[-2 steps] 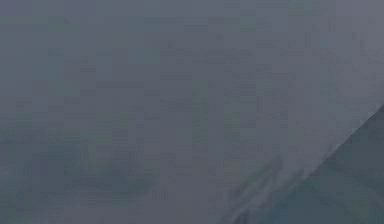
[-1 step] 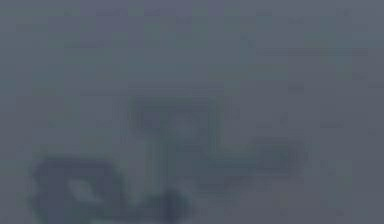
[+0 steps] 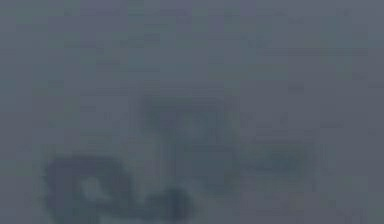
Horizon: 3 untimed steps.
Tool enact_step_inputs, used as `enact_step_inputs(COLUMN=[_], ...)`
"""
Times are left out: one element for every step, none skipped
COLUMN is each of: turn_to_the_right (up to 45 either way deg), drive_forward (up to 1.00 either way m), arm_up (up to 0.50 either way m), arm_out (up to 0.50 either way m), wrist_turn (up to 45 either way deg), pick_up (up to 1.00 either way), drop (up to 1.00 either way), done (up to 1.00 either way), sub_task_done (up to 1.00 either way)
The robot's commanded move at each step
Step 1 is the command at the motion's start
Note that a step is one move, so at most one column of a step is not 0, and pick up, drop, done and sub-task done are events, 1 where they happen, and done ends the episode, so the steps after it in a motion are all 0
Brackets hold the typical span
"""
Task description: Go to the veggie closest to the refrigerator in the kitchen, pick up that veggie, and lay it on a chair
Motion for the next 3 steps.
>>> enact_step_inputs(turn_to_the_right=[36.0,3.0,0.0], drive_forward=[0.00,0.00,0.00], arm_up=[0.00,0.00,0.00], arm_out=[0.00,0.00,0.48], wrist_turn=[0.0,0.0,0.0], pick_up=[0.00,0.00,0.00], drop=[0.00,0.00,0.00], done=[0.00,0.00,0.00], sub_task_done=[0.00,0.00,0.00])
